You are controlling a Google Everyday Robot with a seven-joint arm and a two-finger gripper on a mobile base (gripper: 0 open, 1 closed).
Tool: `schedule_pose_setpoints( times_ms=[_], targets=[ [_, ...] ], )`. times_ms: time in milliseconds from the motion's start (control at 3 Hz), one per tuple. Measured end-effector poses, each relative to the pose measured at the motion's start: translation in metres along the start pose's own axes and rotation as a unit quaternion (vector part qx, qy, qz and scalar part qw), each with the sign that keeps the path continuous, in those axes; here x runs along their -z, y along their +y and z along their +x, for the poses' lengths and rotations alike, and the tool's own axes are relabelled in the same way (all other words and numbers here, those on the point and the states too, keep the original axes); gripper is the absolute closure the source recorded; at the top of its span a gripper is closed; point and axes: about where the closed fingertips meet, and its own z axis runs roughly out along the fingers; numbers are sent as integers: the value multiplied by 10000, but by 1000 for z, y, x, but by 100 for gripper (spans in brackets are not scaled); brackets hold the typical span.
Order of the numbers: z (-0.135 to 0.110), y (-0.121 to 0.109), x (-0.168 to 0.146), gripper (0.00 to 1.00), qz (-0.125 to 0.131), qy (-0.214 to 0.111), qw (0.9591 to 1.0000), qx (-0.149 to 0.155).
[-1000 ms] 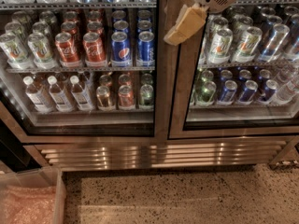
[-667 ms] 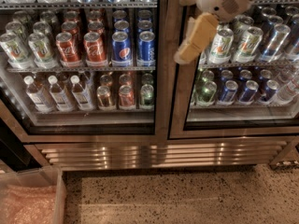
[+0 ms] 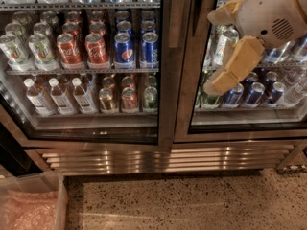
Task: Open left fridge door
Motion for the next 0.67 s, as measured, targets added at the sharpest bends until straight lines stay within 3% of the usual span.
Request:
schedule_pose_setpoints(
  times_ms=[333,667],
  targets=[
    [7,10,21,0,215,79,9996,-181],
    [7,10,21,0,215,79,9996,-181]
  ],
)
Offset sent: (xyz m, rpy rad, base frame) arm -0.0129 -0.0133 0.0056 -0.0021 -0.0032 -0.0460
